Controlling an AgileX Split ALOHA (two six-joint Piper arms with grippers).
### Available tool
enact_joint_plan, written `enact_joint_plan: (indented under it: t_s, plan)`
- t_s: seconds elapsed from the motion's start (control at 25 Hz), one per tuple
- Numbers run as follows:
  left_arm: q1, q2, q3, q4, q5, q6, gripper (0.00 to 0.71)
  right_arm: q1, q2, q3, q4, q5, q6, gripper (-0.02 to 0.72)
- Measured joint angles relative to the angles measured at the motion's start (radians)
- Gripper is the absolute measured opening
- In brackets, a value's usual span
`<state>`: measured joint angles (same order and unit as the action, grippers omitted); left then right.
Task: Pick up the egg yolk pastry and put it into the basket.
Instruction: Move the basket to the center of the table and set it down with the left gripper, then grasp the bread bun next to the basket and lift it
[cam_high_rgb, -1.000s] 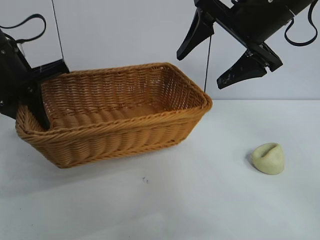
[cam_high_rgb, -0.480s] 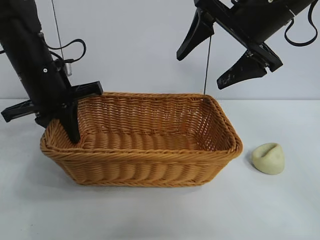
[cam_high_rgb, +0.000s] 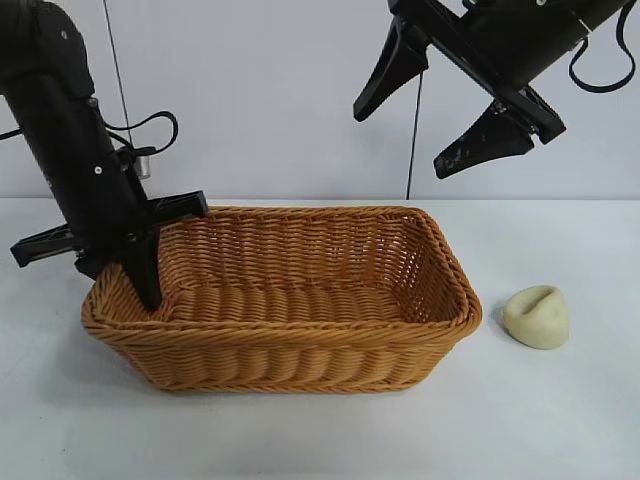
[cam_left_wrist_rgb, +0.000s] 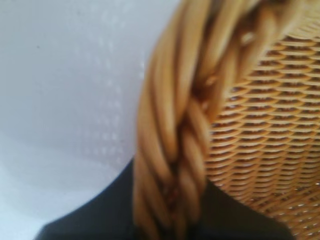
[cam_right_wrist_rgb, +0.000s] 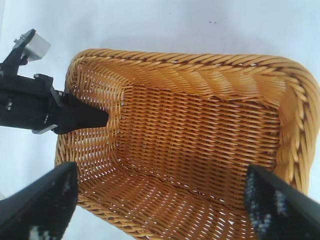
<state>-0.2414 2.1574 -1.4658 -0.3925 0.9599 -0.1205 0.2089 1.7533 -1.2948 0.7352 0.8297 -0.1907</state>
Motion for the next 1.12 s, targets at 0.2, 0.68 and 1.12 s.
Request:
enact_joint_plan:
  t_s: [0.2,0.68,1.12]
  plan:
    - [0.000,0.001,-0.001,-0.006,0.000,0.000,0.507,0.000,0.000,0.000,0.000,0.001,0.001,0.644]
    - [0.000,-0.018,-0.053,0.011,0.088,0.016,0.692,0.000,0.000,0.000,0.000,0.001,0.005,0.644]
    - [0.000,-0.116,-0.291,0.185,0.228,0.019,0.692,0.000,0.000,0.000,0.001,0.015,0.005,0.644]
